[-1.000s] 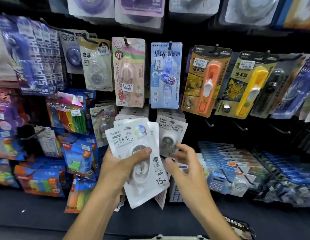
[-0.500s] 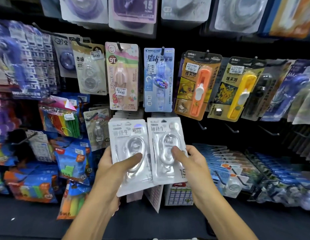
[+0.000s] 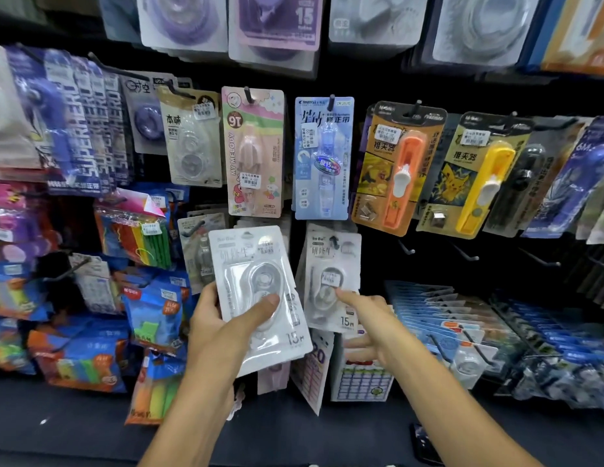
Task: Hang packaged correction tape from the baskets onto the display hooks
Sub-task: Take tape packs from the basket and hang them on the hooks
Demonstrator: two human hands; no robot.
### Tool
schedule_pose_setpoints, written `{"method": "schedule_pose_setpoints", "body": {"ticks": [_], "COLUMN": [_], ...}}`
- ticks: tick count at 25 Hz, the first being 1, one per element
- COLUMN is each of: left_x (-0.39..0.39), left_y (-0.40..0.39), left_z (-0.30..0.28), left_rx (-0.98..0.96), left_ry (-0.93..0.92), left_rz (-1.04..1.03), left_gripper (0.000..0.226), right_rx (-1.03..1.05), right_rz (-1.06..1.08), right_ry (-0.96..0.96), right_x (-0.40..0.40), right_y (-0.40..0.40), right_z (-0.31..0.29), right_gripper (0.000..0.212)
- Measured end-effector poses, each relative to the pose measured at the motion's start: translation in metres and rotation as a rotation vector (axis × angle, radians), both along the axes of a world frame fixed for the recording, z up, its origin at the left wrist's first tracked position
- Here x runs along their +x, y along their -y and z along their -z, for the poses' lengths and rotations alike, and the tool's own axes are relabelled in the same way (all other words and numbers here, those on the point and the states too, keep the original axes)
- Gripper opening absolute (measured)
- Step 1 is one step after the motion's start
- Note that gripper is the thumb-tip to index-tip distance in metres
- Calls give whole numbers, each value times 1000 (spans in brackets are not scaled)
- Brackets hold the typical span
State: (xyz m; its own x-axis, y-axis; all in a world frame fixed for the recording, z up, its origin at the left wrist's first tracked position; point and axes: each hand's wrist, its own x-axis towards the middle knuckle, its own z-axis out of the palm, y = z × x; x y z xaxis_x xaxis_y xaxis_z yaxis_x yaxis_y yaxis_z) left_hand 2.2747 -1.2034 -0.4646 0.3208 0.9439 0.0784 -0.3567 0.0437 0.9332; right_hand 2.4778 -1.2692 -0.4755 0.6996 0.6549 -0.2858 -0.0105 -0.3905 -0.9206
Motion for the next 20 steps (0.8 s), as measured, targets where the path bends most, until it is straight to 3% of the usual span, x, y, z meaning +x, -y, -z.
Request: {"method": "schedule_pose_setpoints", "body": {"ticks": [3, 4, 6, 8, 10, 12, 15, 18, 20], "left_x": [1, 2, 4, 5, 4, 3, 5, 9, 9], "left_y": [-3, -5, -4, -2, -2, -4, -7, -5, -3], "left_z": [1, 2, 3, 3, 3, 2, 3, 5, 4], "left_rx": [-13, -12, -12, -12, -5, 2, 32, 32, -29], "left_ry": [-1, -2, -7, -1, 7, 19, -14, -33, 34], "left_rz": [1, 6, 25, 44, 51, 56, 76, 185, 276], "left_gripper": [48, 48, 48, 51, 56, 62, 66, 67, 63], "right_rx": [117, 125, -99, -266, -215, 32, 487, 559, 601], "right_rz": [33, -66, -303, -426, -483, -392, -359, -332, -304], "right_ry": [1037, 1251, 1353, 1239, 1135, 1000, 330, 47, -67], "right_x": [-2, -3, 1, 13, 17, 6, -36, -58, -57], "right_y": [4, 0, -14, -28, -34, -26, -1, 13, 17], "right_z": [33, 37, 34, 25, 6, -4, 2, 6, 1], "right_gripper": [47, 47, 59, 67, 62, 45, 35, 56, 45]}}
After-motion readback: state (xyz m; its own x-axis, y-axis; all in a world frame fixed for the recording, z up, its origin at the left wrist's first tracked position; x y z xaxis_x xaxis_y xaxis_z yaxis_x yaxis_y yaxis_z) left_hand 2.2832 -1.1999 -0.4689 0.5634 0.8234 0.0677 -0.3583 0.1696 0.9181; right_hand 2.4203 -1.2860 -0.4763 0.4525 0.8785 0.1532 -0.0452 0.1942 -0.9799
